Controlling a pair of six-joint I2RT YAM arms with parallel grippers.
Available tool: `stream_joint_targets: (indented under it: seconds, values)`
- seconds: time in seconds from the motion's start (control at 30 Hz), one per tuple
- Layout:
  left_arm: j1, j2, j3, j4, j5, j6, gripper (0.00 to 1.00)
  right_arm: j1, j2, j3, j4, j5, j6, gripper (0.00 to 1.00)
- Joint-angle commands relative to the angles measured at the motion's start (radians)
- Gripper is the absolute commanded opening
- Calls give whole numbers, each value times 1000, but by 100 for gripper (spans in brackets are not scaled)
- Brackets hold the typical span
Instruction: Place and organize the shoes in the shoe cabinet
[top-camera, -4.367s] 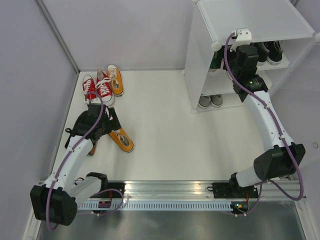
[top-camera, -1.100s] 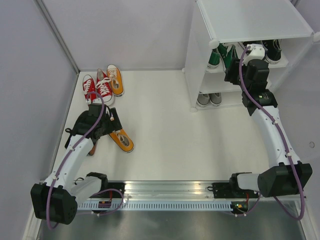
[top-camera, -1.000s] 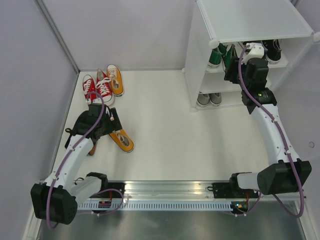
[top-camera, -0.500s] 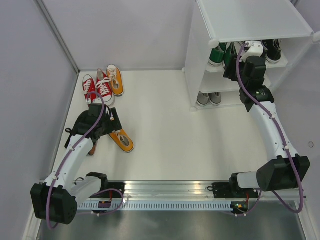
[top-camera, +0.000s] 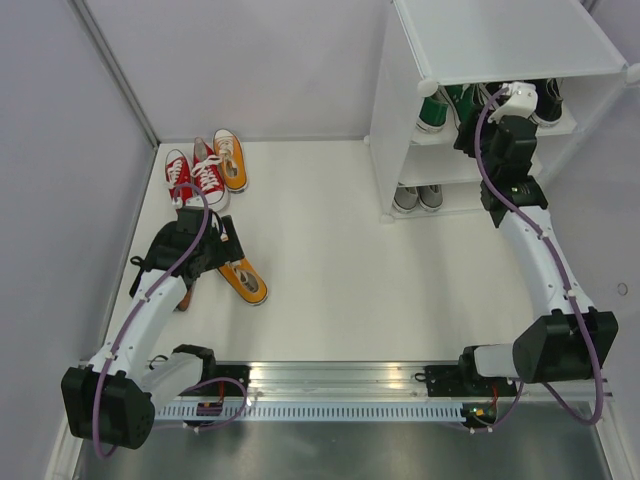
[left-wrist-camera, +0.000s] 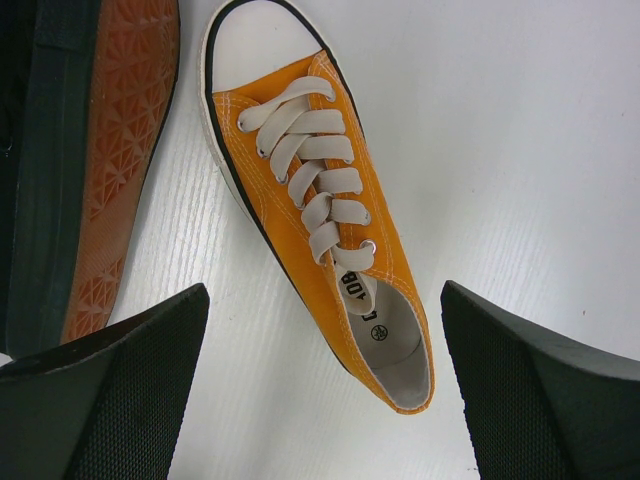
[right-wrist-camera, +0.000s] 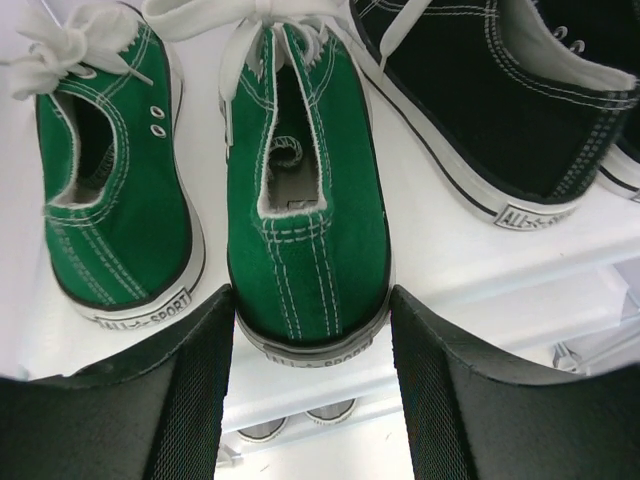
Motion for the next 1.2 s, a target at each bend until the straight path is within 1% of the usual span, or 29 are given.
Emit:
stream_joint_targets:
  seconds: [0.0, 0.13, 0.33, 0.43, 0.6, 0.93, 0.97, 1.03, 1.17]
  values:
    - [5, -5, 0, 28, 14, 29, 100, -17, 53, 55, 121, -102, -41, 1]
    - [5, -5, 0, 28, 14, 31, 100, -17, 76, 67, 138, -176, -83, 0]
    - [5, -5, 0, 28, 17, 31, 100, -17, 105, 33, 210, -268, -86, 0]
    - [5, -7, 1, 28, 17, 31, 100, -17, 104, 35, 197, -299, -60, 1]
    - [5, -4, 0, 28, 17, 31, 100, -11, 72, 24, 200, -348, 35, 1]
    - [5, -5, -2, 26, 12, 29, 100, 78, 90, 110, 120, -295, 116, 1]
    - [5, -4, -2, 28, 12, 31, 100, 105, 107, 136, 90, -258, 112, 1]
    - [5, -4, 0, 28, 12, 32, 100, 122, 115, 151, 80, -247, 103, 0]
    - [5, -7, -2, 28, 11, 31, 100, 136, 119, 162, 68, -203, 69, 0]
